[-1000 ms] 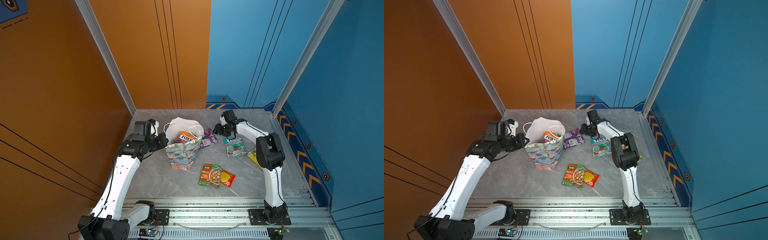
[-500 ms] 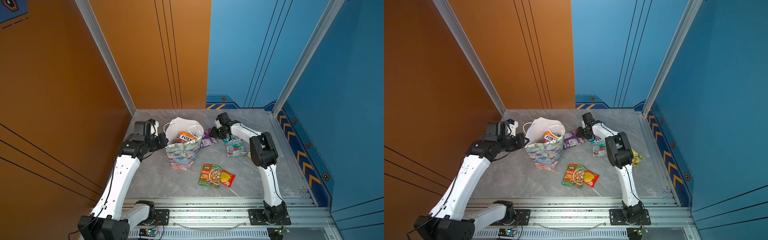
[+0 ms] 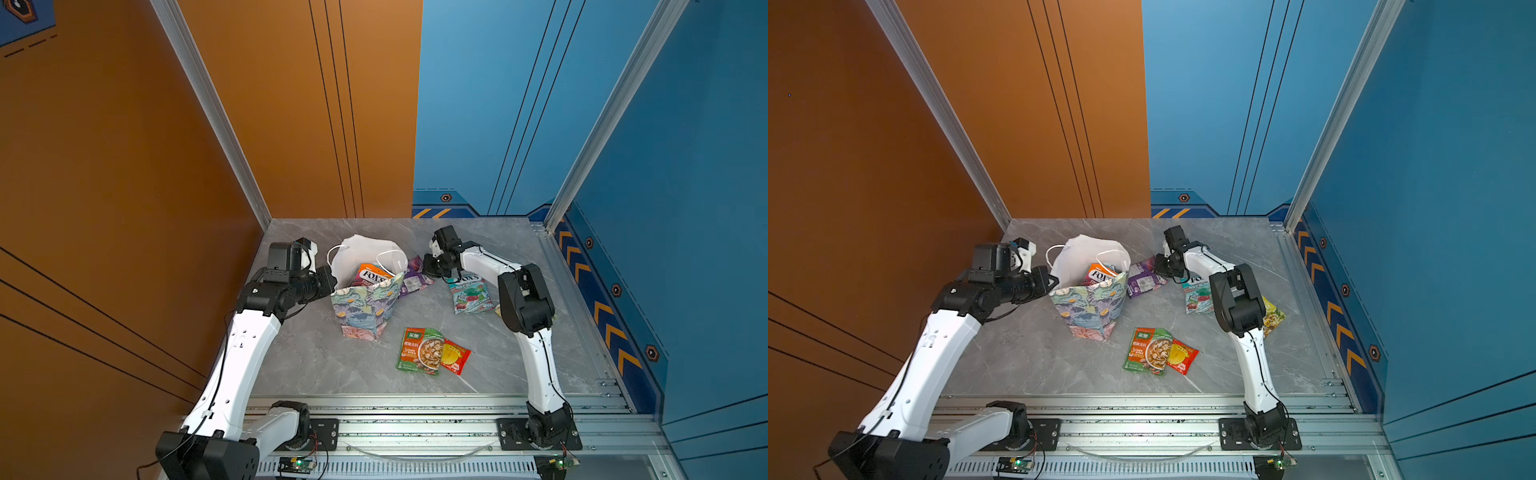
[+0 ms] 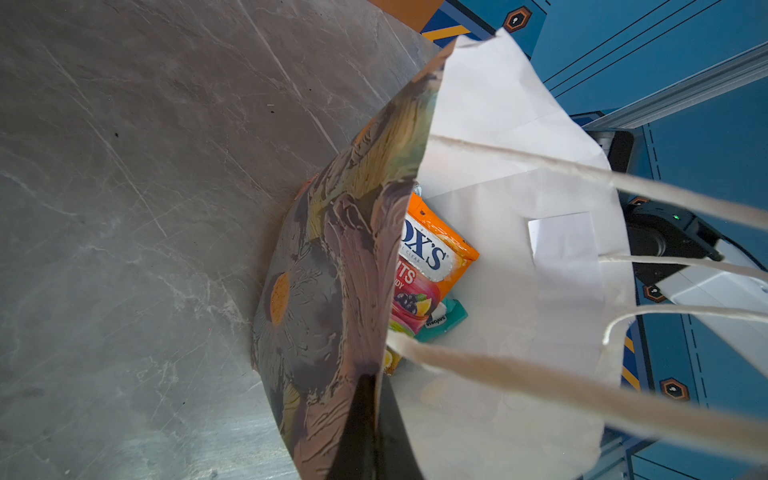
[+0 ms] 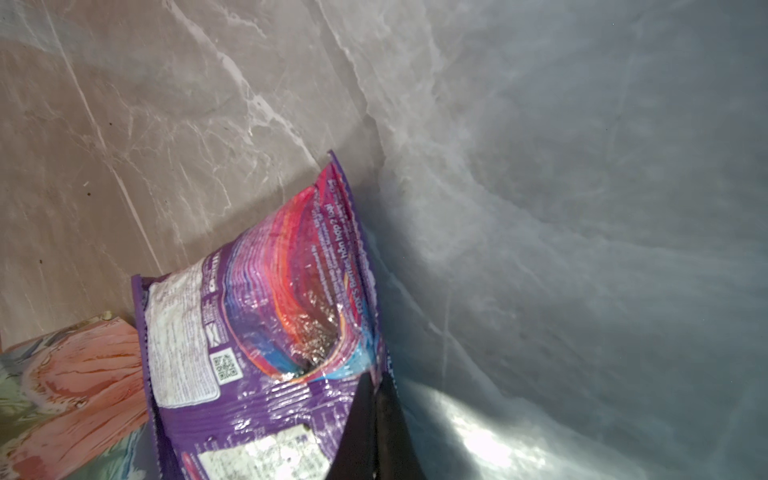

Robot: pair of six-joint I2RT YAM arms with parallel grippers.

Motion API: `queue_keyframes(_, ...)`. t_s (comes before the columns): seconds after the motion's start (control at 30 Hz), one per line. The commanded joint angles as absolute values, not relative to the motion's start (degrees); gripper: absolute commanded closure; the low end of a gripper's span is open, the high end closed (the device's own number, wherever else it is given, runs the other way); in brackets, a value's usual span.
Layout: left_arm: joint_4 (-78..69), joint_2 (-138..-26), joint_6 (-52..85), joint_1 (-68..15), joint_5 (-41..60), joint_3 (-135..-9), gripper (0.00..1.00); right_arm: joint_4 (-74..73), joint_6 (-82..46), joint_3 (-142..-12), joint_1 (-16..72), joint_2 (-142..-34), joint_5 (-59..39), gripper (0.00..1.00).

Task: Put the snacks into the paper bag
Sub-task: 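Close the right gripper on the purple berry packet, then lift the purple packet with the right gripper and carry it over the bag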

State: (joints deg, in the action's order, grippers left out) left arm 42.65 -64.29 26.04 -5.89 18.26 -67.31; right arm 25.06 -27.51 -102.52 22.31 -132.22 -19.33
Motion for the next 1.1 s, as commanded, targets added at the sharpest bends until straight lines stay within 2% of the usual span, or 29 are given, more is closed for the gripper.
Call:
queue_keyframes(0.0,40.5,-63.1,26.5,-5.4,20.2,-68.0,1.00,24.3,-27.8,-101.0,22.5,-128.7,-19.3,1.00)
queue_keyframes(0.27,40.5,-63.1,26.4,-5.4,20.3,-67.9,1.00,23.9,-27.3,-99.6,23.0,-119.8,-18.5,1.00)
queue_keyframes(0.63,40.5,-62.9,26.5,-5.3,20.5,-67.6,1.00,28.8,-21.7,-102.5,26.5,-107.9,-11.5,1.00)
queue_keyframes(1.07,40.4,-62.2,26.9,-5.4,20.7,-67.2,1.00,34.6,-15.6,-115.6,30.7,-104.5,-5.1,1.00)
